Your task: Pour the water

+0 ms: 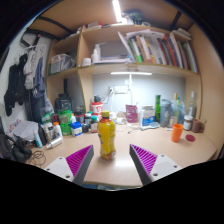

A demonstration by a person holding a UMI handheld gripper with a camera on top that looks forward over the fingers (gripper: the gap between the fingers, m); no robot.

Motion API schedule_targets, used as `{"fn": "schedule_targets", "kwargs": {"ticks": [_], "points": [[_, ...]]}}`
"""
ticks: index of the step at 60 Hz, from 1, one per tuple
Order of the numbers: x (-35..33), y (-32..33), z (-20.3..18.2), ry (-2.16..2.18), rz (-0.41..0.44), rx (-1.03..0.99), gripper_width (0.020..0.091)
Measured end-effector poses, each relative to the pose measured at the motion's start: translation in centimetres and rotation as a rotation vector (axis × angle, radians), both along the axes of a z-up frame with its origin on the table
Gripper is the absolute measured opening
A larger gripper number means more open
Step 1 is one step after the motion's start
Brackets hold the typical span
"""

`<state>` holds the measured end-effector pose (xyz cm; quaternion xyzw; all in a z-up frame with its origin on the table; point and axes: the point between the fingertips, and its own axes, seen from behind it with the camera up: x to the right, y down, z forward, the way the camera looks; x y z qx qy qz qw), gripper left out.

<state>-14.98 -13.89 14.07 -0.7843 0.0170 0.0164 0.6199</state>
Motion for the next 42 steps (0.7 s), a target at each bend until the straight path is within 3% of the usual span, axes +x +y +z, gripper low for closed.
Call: {"fn": "schedule_targets", "kwargs": {"ticks": [14, 21, 22, 26, 42], "points": [[-1.0, 13.0, -5.2, -0.035, -0.028, -0.031, 0.0827], [-1.9, 17.1, -7.0, -0.039, 0.005, -0.046, 0.0813], [-2.0, 17.5, -7.1, -0.048, 0.013, -0.042, 0.0790], [-2.3, 18.7, -7.9, -0.084, 0.039, -0.049, 0.0501], [-3.2, 19.2, -8.0, -0.065, 0.112, -0.096, 0.0317]]}}
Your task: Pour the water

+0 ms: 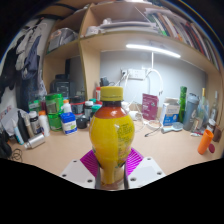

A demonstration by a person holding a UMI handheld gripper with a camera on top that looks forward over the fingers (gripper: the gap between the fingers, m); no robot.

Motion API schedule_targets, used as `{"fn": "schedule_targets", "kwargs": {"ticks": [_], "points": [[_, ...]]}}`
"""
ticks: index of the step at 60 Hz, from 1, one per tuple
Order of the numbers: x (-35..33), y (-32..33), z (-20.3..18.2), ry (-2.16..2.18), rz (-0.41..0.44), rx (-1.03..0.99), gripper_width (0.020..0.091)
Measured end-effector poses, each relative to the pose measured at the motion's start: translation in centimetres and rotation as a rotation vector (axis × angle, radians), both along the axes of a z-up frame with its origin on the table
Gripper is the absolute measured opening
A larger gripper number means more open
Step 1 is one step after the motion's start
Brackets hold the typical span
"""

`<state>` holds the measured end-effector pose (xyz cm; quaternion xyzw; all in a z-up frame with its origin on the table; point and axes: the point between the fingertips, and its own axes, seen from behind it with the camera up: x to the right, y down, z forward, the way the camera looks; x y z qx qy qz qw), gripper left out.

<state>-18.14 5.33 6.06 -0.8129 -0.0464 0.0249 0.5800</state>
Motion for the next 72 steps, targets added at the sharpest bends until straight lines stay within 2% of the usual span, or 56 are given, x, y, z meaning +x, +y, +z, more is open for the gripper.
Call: {"fn": "schedule_targets", "kwargs": {"ticks": [3, 7, 14, 18, 23, 30, 37, 46, 56, 64, 69, 72], "points": [[0.0, 0.0, 1.3, 0.047, 0.035, -0.016, 0.0318], [1.0, 0.6, 6.2, 0.165, 0.066, 0.015, 0.0317], [8.6, 3.0, 15.8, 0.368, -0.001, 0.117, 0.0317], [14.2, 3.4, 18.8, 0.557, -0.069, 0.136, 0.0317], [21.0, 4.0, 18.4, 0.867, -0.184, 0.092, 0.0316], [26.7, 4.5, 15.1, 1.386, -0.271, -0.008, 0.0312], [29.2, 5.3, 13.9, 1.884, -0.271, -0.063, 0.0312], [30.4, 6.2, 14.1, 2.243, -0.245, -0.059, 0.0314], [31.5, 6.7, 14.2, 2.353, -0.275, -0.028, 0.0315], [31.8, 7.0, 15.3, 2.349, -0.243, -0.029, 0.0314], [31.1, 6.7, 15.9, 2.148, -0.232, -0.065, 0.0312], [31.7, 6.4, 17.5, 1.884, -0.208, -0.011, 0.0315]]}}
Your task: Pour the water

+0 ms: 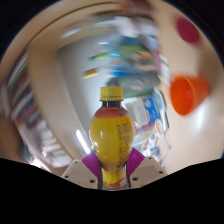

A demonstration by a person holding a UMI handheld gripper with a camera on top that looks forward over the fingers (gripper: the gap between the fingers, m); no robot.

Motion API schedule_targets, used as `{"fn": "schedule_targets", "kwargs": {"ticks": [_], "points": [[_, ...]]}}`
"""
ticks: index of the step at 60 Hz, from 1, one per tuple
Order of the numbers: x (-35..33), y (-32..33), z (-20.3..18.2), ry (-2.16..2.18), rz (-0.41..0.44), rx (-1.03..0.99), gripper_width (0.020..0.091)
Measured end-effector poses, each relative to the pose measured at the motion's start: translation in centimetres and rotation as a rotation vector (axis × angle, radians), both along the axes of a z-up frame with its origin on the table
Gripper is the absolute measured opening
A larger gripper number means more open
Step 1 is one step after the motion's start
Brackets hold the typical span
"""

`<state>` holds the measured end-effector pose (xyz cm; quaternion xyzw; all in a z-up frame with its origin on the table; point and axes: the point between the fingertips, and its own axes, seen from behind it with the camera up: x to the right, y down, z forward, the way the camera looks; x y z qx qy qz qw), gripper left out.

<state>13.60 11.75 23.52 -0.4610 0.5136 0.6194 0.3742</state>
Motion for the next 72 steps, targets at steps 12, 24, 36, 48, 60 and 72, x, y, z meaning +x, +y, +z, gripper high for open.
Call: {"fn": "schedule_targets", "kwargs": {"ticks": [12, 24, 36, 48, 60, 72], "points": [[9.4, -3.2, 13.3, -1.321, -0.281, 0.138, 0.0349], [21.6, -5.2, 7.1, -1.880, -0.447, -0.097, 0.0428], [26.2, -5.3, -11.8, -1.821, -0.247, -0.329, 0.0461], [26.7, -5.7, -17.0, -1.851, -0.245, -0.367, 0.0471], [26.7, -5.8, -17.8, -1.805, -0.195, -0.412, 0.0558], [24.1, -11.1, -18.2, -1.748, -0.076, -0.474, 0.0848]]}}
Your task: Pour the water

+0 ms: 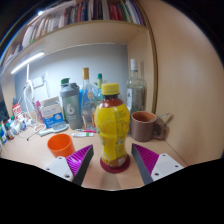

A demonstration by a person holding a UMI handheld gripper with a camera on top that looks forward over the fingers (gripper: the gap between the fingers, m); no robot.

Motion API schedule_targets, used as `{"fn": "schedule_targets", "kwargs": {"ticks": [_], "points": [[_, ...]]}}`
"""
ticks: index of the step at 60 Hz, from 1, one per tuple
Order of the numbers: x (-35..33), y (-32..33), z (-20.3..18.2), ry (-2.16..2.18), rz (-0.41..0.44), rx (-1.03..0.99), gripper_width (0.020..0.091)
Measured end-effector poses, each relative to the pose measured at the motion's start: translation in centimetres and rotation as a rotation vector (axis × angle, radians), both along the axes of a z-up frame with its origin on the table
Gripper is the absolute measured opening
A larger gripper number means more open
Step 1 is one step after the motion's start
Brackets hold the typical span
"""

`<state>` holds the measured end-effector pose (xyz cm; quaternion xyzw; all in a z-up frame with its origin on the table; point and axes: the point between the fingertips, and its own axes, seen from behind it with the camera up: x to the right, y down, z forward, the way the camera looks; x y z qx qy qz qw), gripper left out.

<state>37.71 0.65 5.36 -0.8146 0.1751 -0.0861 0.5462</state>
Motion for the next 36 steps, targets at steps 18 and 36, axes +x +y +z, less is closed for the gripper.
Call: {"fn": "schedule_targets", "kwargs": {"ticks": [18, 36], "points": [[-8.0, -15.6, 6.7, -0.046, 0.001, -0.005, 0.0846], [-17.3, -29.8, 11.4, -0.031, -0.031, -0.008, 0.0844]]}}
